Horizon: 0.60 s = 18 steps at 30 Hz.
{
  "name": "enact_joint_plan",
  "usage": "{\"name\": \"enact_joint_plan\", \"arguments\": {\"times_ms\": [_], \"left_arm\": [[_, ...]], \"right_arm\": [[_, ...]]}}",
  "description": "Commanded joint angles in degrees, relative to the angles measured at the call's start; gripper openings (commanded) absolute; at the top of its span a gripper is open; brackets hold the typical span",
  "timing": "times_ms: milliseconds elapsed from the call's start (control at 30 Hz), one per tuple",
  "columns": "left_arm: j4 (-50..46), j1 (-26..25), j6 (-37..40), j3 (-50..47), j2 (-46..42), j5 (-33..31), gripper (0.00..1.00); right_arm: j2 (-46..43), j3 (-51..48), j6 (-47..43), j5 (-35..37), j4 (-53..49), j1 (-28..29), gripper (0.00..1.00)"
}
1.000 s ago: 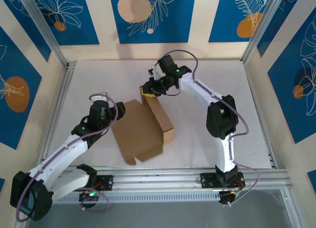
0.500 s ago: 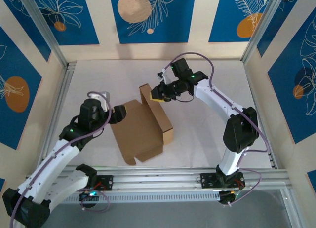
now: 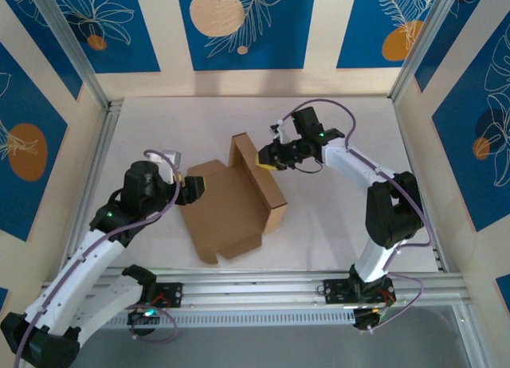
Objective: Fold the paper box
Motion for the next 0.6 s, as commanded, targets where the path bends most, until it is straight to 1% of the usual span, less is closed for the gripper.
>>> {"name": "enact_joint_plan", "arguments": {"times_ms": [0, 100, 200, 300, 367, 433, 500, 567], "left_arm": [[0.8, 0.4, 1.2, 0.2, -3.0, -2.5, 0.77], [0.4, 0.4, -0.5, 4.0, -4.4, -3.0, 0.78], [1.2, 0.4, -3.4, 8.8, -5.8, -3.6, 0.78], [1.8, 0.4, -5.8, 12.5, -6.6, -3.5, 0.78], [4.8, 0.4, -6.8, 12.4, -7.9, -2.0, 0.78], [5.2, 0.4, -8.0, 11.6, -8.3, -1.6, 0.78], [3.9, 0.4, -9.0, 9.8, -8.2, -3.1, 0.78], [2.5, 0.4, -11.0, 6.9, -8.0, -6.7, 0.78]], "right_arm": [[-0.2, -5.9, 2.6, 4.1, 2.5, -2.4, 0.25], [-1.9, -10.6, 4.5, 5.9, 5.6, -4.4, 0.25], [-4.7, -17.4, 8.6, 9.0, 10.8, -6.6, 0.26], [-6.2, -21.7, 10.8, 10.2, 14.1, -6.9, 0.28], [-6.8, -22.7, 10.7, 10.7, 14.0, -6.5, 0.3], [-7.6, -22.4, 9.2, 12.4, 12.0, -5.4, 0.31], [-8.3, -21.3, 6.8, 15.9, 8.6, -3.9, 0.32], [-8.9, -20.2, 5.6, 20.0, 5.0, -2.4, 0.35]]}}
